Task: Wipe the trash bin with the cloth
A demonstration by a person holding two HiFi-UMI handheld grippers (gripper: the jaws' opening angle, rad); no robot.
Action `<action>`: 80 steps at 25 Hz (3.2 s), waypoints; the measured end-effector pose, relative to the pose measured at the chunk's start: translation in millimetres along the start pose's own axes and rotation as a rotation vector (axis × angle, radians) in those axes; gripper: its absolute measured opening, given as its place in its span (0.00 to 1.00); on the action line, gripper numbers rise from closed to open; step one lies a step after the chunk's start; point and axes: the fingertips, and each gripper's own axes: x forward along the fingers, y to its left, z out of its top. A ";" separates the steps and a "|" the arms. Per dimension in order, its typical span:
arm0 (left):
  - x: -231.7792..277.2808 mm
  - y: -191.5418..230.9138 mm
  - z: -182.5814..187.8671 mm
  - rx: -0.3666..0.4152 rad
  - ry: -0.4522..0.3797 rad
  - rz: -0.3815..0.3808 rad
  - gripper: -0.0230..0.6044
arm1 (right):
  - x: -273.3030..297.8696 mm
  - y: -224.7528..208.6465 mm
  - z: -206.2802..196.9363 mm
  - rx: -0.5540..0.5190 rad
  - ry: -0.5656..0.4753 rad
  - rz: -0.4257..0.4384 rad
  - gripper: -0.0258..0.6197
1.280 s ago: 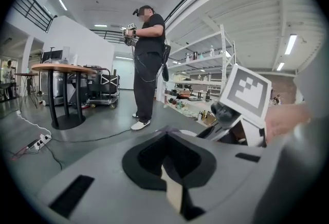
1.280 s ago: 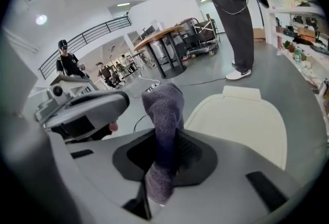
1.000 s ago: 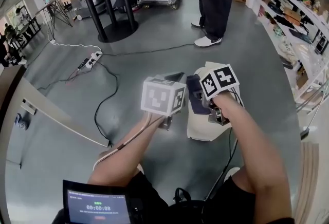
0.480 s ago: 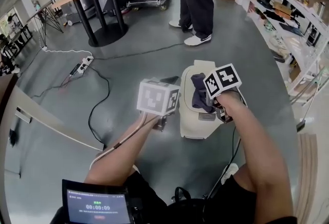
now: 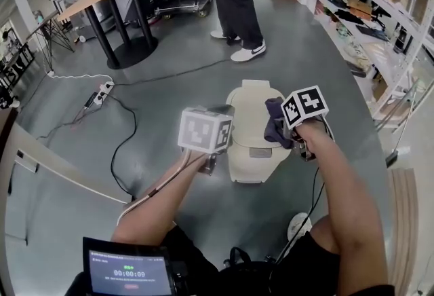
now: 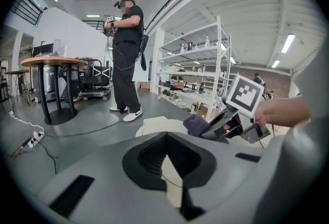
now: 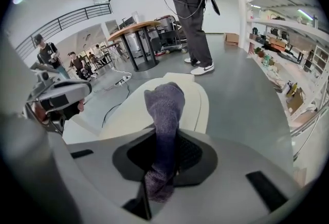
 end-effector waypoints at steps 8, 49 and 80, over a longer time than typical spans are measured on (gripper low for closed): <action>23.3 -30.2 -1.4 0.006 0.016 0.001 0.03 | -20.7 -59.2 -19.8 0.026 -0.011 -0.058 0.15; -29.9 -25.2 -8.1 -0.014 0.019 0.043 0.03 | -16.5 62.8 -43.9 0.028 -0.099 0.157 0.15; -73.6 -117.1 -21.6 -0.110 -0.008 0.011 0.03 | -78.0 -2.0 -59.1 0.128 -0.295 0.170 0.15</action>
